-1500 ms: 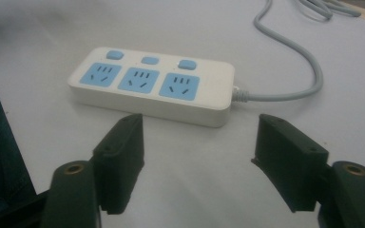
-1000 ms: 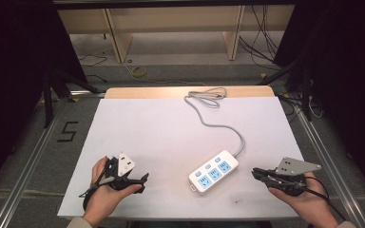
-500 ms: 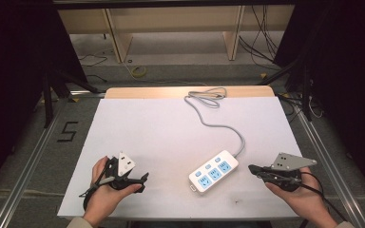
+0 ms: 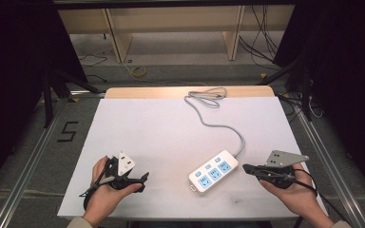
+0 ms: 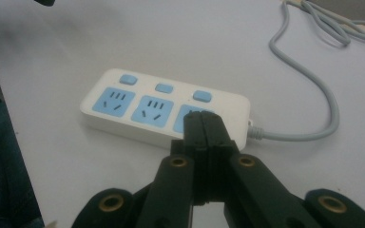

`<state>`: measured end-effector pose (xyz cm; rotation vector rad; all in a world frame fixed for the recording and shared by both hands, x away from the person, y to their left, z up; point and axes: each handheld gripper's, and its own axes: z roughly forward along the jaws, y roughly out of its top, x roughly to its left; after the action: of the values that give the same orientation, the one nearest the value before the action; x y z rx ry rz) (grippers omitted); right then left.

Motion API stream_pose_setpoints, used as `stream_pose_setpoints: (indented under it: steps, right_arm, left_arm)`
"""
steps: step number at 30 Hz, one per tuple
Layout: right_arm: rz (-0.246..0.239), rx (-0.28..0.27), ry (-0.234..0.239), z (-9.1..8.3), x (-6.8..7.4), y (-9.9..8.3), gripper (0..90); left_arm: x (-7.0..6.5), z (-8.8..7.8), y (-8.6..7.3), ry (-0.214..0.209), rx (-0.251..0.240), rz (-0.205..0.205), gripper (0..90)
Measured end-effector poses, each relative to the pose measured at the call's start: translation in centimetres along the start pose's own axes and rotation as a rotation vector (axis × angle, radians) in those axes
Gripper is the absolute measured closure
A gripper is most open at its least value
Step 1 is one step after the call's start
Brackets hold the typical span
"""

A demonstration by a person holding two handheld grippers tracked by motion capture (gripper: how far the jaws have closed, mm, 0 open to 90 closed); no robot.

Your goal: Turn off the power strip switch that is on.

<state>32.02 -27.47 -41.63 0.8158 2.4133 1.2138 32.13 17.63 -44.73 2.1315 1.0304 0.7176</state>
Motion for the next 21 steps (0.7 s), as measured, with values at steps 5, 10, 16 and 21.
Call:
stream_pose_setpoints:
  steps: [5, 10, 16, 21]
  right_arm:
    - [-0.001, 0.002, 0.005, 0.3, 0.0, 0.3, 90.0]
    - [-0.008, 0.02, 0.02, 1.1, 0.0, 0.8, 90.0]
    - [-0.003, 0.031, 0.031, 1.7, 0.1, 1.3, 90.0]
    - [-0.004, 0.036, 0.037, 2.0, 0.1, 1.6, 90.0]
  left_arm:
    - [0.0, 0.1, 0.0, 0.0, 0.001, 0.001, 9.3]
    - [0.0, 0.1, 0.0, 0.0, 0.001, 0.002, 9.5]
    - [0.0, 0.1, 0.0, -0.002, 0.0, 0.001, 9.6]
    - [0.0, 0.1, 0.0, -0.002, -0.003, 0.0, 9.7]
